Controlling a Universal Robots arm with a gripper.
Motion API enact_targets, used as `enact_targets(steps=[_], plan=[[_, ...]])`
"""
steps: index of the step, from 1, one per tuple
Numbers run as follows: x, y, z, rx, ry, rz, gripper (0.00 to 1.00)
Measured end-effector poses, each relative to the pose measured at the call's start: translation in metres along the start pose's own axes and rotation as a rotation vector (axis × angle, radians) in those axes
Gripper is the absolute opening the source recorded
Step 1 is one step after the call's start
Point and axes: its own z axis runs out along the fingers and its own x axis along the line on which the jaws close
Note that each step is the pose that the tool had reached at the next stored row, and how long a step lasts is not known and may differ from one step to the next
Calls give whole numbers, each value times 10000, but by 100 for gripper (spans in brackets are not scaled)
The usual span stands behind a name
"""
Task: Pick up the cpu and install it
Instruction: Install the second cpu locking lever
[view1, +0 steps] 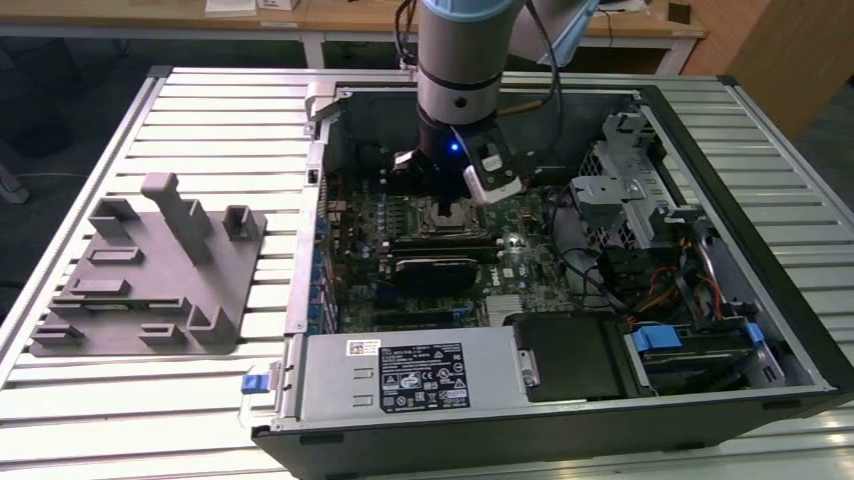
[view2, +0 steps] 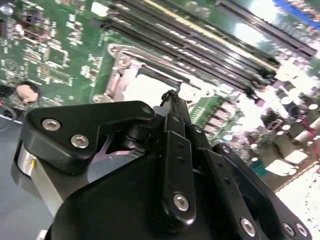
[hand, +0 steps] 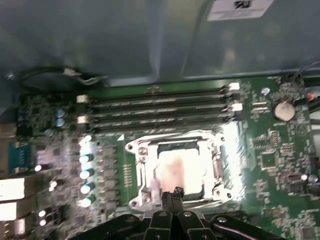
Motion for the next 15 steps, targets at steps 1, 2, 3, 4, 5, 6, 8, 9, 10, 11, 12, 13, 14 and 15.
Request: enact_targets(steps=[1, 2, 3, 4, 5, 6, 8, 9, 10, 11, 12, 13, 14, 15], plan=[[-25, 16, 5, 11, -1, -1, 11], [-49, 32, 9, 24, -1, -1, 11], [-72, 50, 14, 37, -2, -1, 11], [-91, 68, 18, 52, 0, -2, 11], [-101, 85, 21, 62, 1, -2, 11], [-102, 97, 22, 67, 2, 0, 11], [-102, 115, 24, 82, 1, -5, 11], [-102, 120, 25, 91, 0, -5, 11], [-102, 121, 25, 95, 1, -6, 11], [-102, 121, 25, 95, 0, -7, 11], [-102, 122, 25, 96, 0, -6, 11], [-102, 122, 25, 97, 0, -6, 11], [-102, 122, 25, 97, 0, -5, 11], [-102, 122, 25, 97, 0, -5, 11]])
